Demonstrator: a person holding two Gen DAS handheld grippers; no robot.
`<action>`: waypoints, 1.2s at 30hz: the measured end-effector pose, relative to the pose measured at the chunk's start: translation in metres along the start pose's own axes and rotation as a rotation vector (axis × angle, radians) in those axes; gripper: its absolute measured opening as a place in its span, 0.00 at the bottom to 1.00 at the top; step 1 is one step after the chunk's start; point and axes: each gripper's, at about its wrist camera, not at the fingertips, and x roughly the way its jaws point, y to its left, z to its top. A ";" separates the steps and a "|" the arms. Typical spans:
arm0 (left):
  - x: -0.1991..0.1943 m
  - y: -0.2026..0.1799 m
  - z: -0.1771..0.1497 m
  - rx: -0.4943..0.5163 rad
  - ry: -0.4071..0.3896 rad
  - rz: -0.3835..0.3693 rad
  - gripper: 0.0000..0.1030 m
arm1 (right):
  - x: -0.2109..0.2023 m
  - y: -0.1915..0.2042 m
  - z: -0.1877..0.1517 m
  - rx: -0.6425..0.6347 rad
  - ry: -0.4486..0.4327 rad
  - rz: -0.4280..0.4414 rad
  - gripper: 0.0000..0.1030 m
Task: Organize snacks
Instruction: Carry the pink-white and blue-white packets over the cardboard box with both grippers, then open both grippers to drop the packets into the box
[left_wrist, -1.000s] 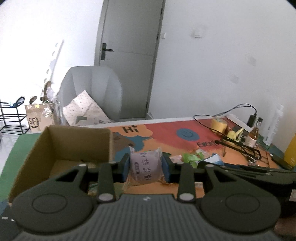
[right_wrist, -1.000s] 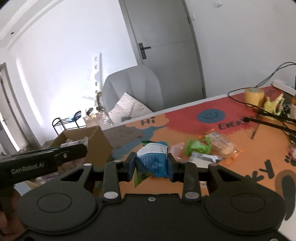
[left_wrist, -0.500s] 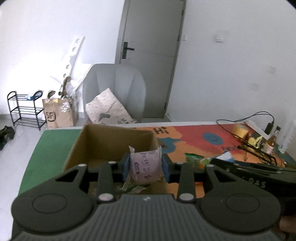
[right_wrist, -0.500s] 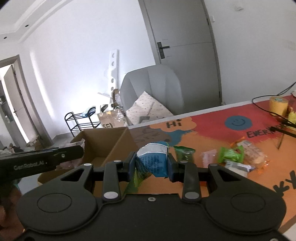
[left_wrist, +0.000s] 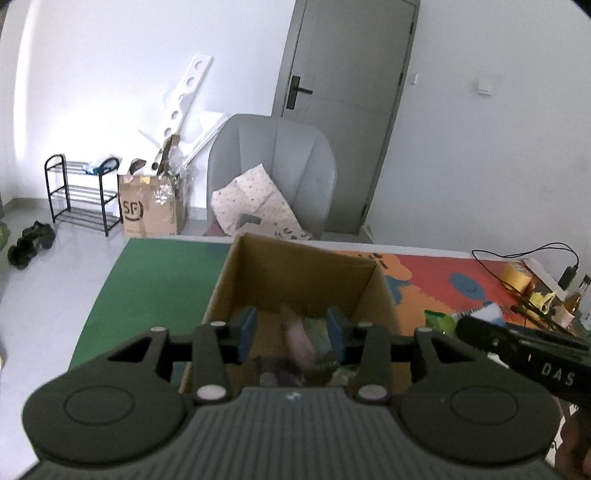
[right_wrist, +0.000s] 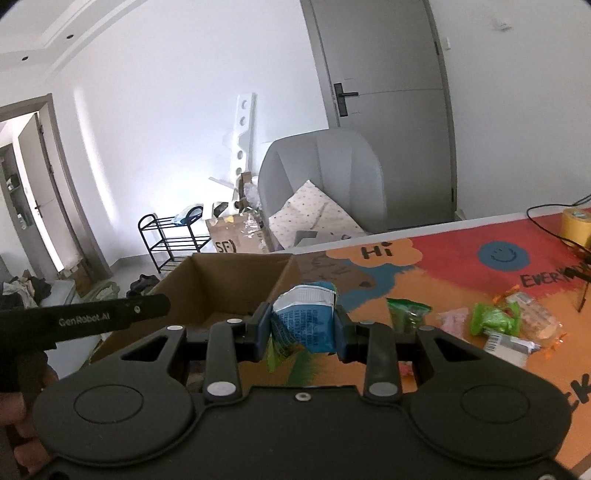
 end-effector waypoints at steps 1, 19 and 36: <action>-0.001 0.003 0.000 -0.005 0.005 -0.002 0.44 | 0.001 0.004 0.001 -0.004 -0.001 0.005 0.32; -0.022 0.027 -0.004 -0.084 -0.009 0.003 0.76 | 0.029 0.042 0.017 0.020 0.033 0.144 0.42; -0.014 0.005 -0.005 -0.064 0.000 -0.005 0.91 | 0.003 -0.019 0.002 0.124 0.049 0.065 0.51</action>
